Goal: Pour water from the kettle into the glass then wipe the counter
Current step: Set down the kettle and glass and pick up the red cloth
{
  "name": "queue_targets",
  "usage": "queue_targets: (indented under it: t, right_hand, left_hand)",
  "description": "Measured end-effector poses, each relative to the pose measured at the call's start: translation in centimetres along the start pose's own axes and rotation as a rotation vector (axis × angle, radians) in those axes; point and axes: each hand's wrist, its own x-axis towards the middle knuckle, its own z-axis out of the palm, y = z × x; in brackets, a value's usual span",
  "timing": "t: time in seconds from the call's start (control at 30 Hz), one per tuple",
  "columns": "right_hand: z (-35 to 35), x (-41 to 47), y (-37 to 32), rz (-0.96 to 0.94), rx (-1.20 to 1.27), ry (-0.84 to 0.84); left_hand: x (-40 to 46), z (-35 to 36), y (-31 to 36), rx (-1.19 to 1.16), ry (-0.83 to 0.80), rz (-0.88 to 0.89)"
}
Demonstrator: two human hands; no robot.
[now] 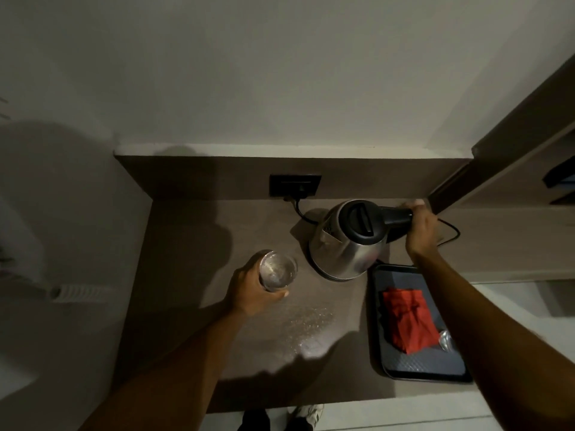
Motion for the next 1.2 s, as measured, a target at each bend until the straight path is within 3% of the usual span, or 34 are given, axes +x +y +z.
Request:
queue_targets:
  t: [0.1, 0.17, 0.3, 0.4, 0.5, 0.73, 0.87, 1.03, 1.2]
  right_hand:
    - [-0.9, -3.7, 0.2, -0.015, -0.048, 0.115]
    - [-1.7, -7.9, 1.6, -0.019, -0.198, 0.099]
    - [-3.3, -17.1, 7.0, -0.038, -0.736, -0.163]
    - [-4.7, -19.4, 10.2, 0.087, -0.923, -0.312]
    - [-4.9, -18.9, 11.1, 0.148, -0.939, -0.363]
    - [-3.8, -17.1, 10.3, 0.267, -1.051, -0.244]
    - [-4.6, -14.9, 8.7, 0.320, -1.070, -0.275]
    - [-2.5, -17.1, 6.1, 0.084, -0.856, -0.157]
    - [4.7, -21.3, 5.2, -0.086, -0.877, -0.350]
  left_hand:
    - [-0.1, 0.1, 0.0, 0.000, 0.008, -0.004]
    - [-0.1, 0.0, 0.0, 0.006, -0.001, -0.013]
    - [-0.1, 0.0, 0.0, 0.018, -0.010, -0.010]
    - [-0.1, 0.3, 0.0, 0.010, -0.003, -0.024]
    - [0.0, 0.7, 0.0, 0.013, 0.006, -0.055]
    - [-0.9, -0.4, 1.3, 0.017, -0.104, -0.086]
    - [-3.5, -1.6, -0.6, 0.250, -0.126, -0.154]
    - [-6.8, -4.0, -5.4, 0.548, -0.069, -0.142]
    - [-8.5, -5.3, -9.4, 0.841, -0.157, 0.024]
